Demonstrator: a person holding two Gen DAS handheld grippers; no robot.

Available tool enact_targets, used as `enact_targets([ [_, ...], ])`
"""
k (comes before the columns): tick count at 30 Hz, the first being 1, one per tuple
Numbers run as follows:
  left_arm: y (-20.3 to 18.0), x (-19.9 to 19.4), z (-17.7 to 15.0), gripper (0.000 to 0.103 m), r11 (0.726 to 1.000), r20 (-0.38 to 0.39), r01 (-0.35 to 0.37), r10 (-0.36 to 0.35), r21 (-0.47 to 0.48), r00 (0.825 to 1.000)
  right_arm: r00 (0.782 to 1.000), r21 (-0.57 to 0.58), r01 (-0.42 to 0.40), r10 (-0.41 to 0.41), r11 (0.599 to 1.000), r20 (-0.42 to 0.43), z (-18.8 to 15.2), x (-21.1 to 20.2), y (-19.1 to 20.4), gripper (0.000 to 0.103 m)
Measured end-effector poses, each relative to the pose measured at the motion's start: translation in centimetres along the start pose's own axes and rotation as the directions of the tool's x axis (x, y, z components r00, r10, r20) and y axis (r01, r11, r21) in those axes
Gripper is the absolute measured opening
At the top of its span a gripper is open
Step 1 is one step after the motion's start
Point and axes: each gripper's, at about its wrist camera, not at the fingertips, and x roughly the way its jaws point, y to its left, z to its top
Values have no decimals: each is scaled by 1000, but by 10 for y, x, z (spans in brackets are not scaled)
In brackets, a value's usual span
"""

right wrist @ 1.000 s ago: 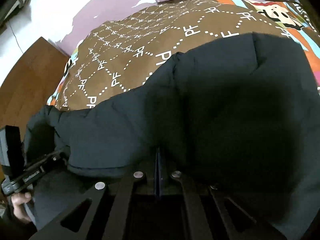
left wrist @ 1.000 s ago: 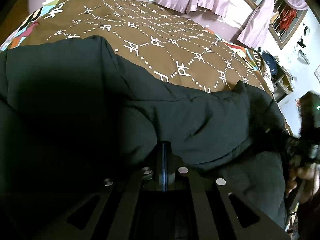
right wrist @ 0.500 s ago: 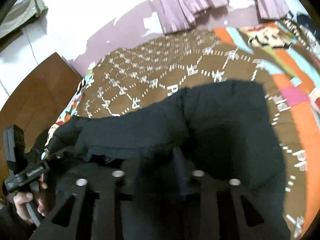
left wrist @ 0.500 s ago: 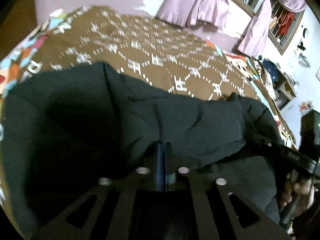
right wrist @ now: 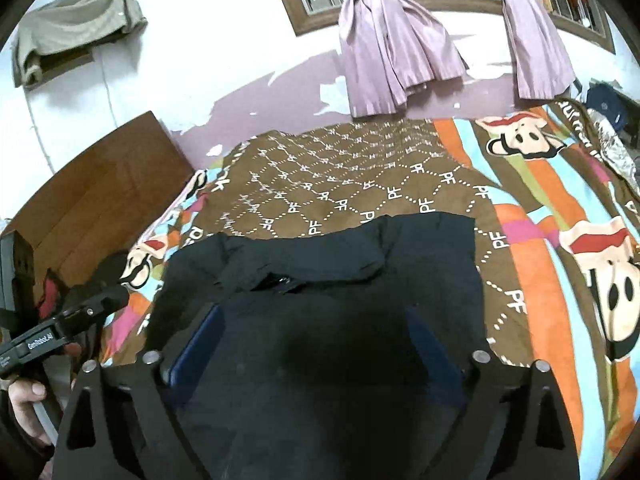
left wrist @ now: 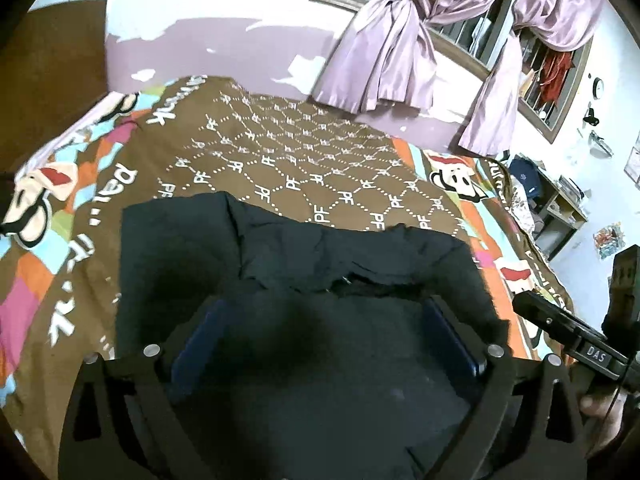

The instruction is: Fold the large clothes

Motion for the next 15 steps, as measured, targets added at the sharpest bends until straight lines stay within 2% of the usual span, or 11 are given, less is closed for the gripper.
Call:
enact_targets([
  [7,-30,-80,-29,101,999,61,-18,16,28,998,1000,-55,-5,6,998,11,-30,-70,21,96],
  [15,-62,-140,-66,101,997,72,-21,16,69,997,999,-91,-23,26,996,25,-63,-125,40,97],
])
